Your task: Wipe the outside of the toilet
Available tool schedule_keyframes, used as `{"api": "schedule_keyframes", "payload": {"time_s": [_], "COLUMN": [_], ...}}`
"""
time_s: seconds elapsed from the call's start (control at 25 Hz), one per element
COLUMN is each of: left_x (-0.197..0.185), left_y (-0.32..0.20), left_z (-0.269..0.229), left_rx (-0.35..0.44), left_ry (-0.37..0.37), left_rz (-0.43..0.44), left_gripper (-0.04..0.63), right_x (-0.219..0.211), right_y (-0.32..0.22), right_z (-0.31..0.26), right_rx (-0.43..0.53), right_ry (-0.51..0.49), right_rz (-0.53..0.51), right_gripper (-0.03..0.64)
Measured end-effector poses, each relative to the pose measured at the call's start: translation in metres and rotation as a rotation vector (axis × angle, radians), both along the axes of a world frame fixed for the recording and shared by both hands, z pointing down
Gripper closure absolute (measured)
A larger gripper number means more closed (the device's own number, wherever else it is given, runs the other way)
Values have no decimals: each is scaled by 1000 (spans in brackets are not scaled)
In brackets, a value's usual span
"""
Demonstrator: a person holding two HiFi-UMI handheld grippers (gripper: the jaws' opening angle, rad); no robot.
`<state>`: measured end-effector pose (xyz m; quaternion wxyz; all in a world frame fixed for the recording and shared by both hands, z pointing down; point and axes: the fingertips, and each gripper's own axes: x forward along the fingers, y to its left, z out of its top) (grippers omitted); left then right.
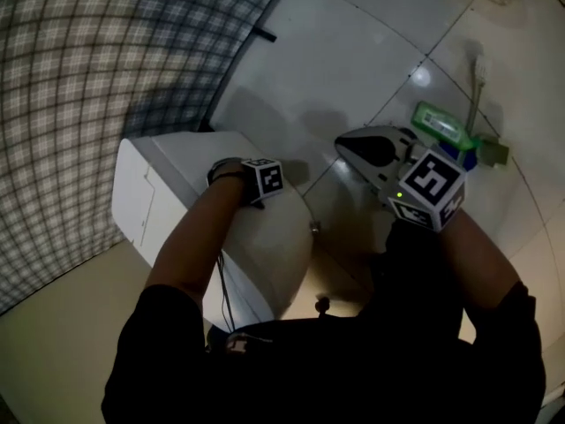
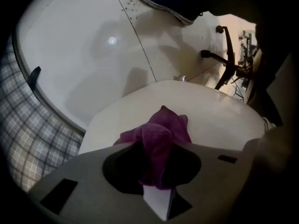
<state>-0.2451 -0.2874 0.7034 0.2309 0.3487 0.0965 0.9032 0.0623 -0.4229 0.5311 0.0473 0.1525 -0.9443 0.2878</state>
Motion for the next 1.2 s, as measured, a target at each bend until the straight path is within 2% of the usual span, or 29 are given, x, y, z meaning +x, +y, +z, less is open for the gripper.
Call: {"api": "schedule_keyframes", "payload": {"time_s": [0.16,0.24,0.32,0.48,0.56,0.68,0.76,0.84,0.96,1.08,1.2], "left_x": [21,33,52,116,133,139,130,119,114,110,99], "left_y": [21,29,30,28,36,74,104,121,122,127,139], "left_z": [55,73,75,24,-17,-72,-93,-91,-54,-9,30], "left_rx": [57,84,101,181,207,142,76,46,36,-9,-26], "left_ry": [-35,-60,-29,177,225,249,242,214,158,97,60], "left_rz": [-59,-47,-31,-5,13,61,91,123,123,108,139], "left_gripper": [505,505,505,505,505,505,506,505,506,505,505], "right_x": [26,43,53,50,41,23,10,2,0,1,7], "right_y": [10,12,15,28,33,50,65,74,83,106,129], "right_z": [13,21,22,4,-7,-27,-43,-54,-59,-59,-51], "right_rx": [-3,2,5,38,81,108,120,134,140,155,136], "right_ry": [-4,-19,-36,-54,-75,-80,-61,-48,-43,-30,-11], "right_rz": [-24,-29,-23,-15,-26,-29,-41,-54,-67,-64,-53], "right_gripper": [623,623,623,623,623,623,623,622,622,622,622]}}
